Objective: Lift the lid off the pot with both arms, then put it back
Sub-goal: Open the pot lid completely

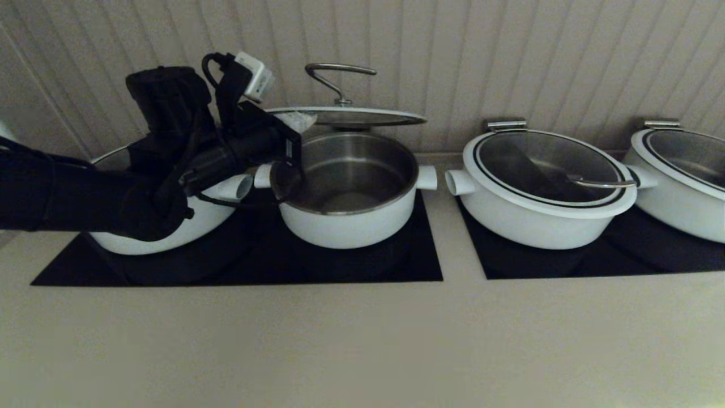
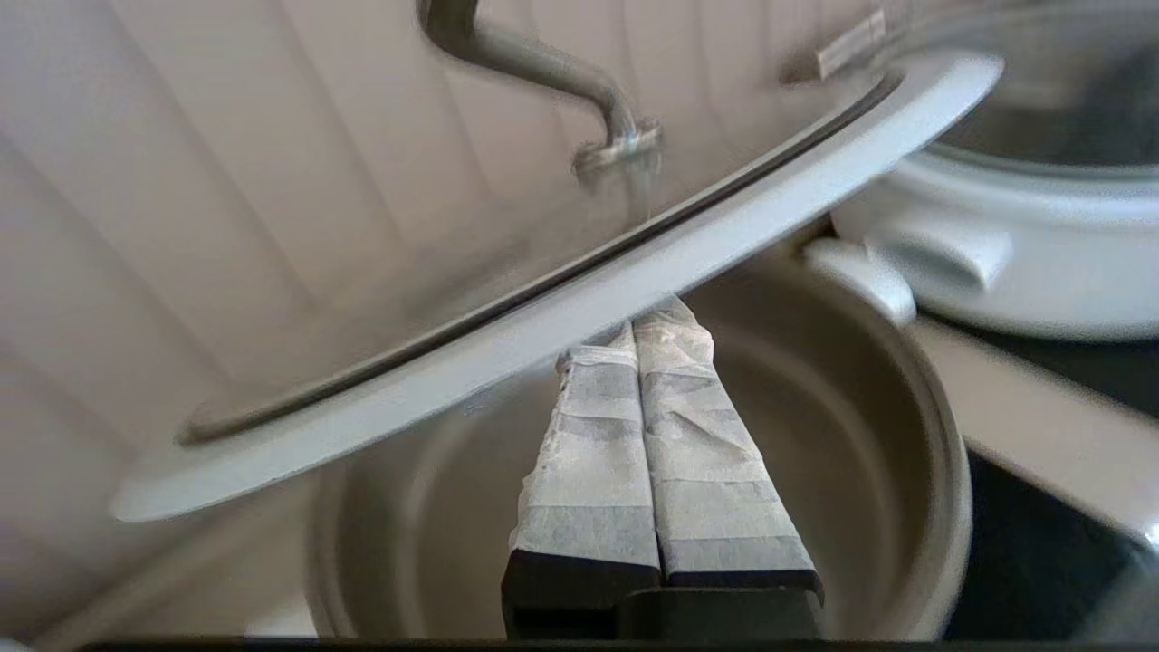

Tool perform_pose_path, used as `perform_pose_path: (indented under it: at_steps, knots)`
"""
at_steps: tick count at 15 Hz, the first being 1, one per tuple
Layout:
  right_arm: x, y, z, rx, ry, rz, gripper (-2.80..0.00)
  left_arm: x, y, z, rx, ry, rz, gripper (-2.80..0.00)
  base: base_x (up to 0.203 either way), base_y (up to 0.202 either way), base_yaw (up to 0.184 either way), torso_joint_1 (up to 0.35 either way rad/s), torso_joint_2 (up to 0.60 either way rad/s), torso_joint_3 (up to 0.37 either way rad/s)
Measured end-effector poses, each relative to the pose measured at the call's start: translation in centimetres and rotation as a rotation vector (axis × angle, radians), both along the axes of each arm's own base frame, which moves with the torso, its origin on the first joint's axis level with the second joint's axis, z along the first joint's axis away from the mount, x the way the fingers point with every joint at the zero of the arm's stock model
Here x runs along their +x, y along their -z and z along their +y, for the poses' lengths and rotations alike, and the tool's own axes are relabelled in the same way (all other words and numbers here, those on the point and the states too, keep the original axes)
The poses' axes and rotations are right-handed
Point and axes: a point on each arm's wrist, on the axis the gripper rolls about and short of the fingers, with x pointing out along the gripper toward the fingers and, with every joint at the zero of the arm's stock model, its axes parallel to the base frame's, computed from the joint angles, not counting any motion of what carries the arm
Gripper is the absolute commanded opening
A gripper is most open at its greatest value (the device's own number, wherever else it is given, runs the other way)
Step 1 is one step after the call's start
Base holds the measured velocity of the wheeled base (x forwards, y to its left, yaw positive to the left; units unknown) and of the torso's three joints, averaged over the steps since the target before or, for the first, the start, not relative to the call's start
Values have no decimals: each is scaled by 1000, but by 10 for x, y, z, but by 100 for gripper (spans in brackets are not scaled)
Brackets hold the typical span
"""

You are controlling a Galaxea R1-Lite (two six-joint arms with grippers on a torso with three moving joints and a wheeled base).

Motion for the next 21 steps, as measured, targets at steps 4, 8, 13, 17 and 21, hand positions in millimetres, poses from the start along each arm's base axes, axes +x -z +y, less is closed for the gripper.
perform_pose_path:
  at_steps: [4,8,13,17,21]
  knots:
    - [0,0,0,0,0,0,-280,1,-3,0,-13,0,-40,-280,0,0,0,0,0,0]
    - [0,0,0,0,0,0,-280,5,-2,-2,-26,0,-77,-280,0,0,0,0,0,0]
    - [0,0,0,0,0,0,-280,12,4,-4,-40,2,-125,-280,0,0,0,0,0,0]
    - [0,0,0,0,0,0,-280,21,1,-6,-49,-1,-152,-280,0,0,0,0,0,0]
    - [0,0,0,0,0,0,-280,32,-6,-10,-63,-1,-194,-280,0,0,0,0,0,0]
